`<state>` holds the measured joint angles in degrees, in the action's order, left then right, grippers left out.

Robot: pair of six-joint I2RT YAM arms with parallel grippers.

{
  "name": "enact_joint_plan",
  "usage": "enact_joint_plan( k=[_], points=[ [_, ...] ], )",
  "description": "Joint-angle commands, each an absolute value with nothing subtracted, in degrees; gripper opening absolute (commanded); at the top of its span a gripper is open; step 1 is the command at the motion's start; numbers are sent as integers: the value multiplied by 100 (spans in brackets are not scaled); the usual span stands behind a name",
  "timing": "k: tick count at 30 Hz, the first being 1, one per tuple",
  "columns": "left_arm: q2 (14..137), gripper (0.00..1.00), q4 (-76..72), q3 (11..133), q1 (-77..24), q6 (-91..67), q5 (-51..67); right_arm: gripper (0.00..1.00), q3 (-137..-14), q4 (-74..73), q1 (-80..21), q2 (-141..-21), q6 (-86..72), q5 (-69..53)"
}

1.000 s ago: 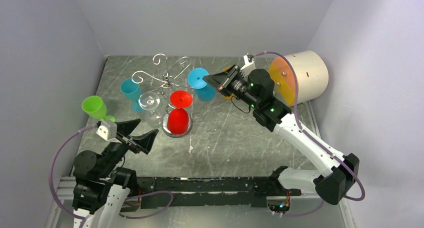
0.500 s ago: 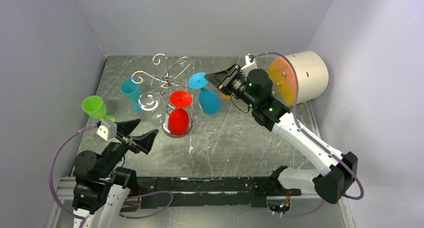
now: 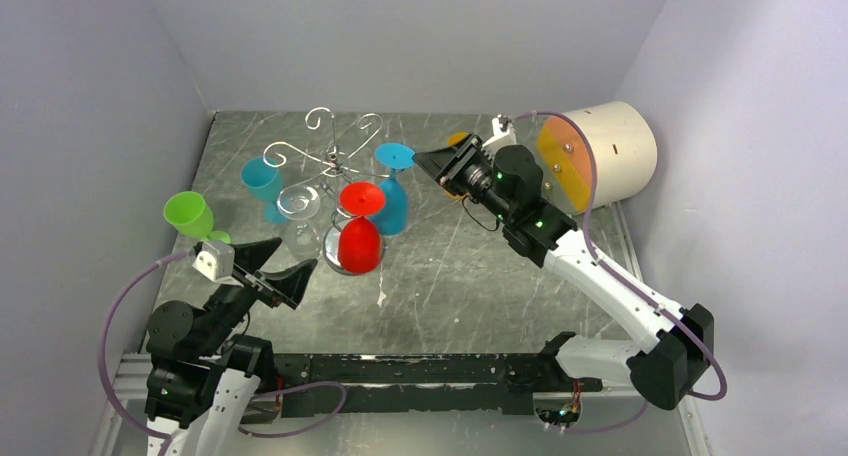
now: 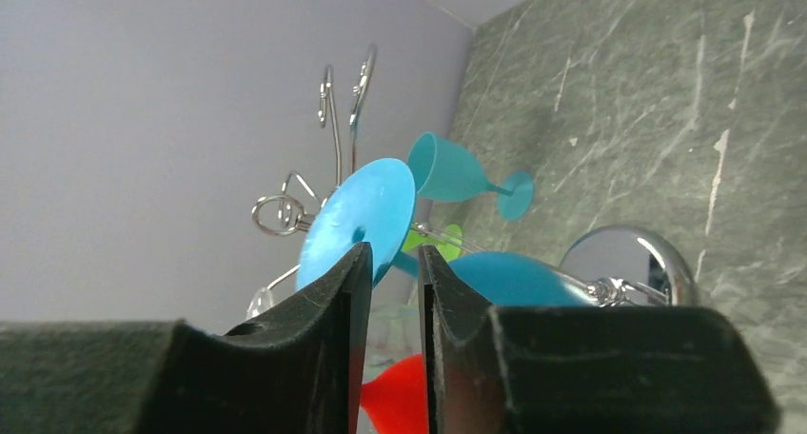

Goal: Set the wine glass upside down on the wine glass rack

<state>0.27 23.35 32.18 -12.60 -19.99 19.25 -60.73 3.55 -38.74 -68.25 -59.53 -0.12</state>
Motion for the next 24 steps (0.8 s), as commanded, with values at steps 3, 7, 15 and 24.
enact_joint_plan(
  k=[3,7,15,24],
  points=[
    [-314,100,2141,3189,-1204,-1996,2151,36,-5875,481,-3815,-6452,-5447,355],
    [-351,99,2111,3221,-1200,-1916,2186,47,-5776,249,-3822,-6221,-4930,574],
    [-342,99,2121,3349,-1204,-1803,2194,59,-5834,-474,-3817,-5942,-3803,1577],
    [-321,99,2338,3800,-1204,-1716,2014,61,-6424,-1014,-3802,-6369,-2108,2173]
  ],
)
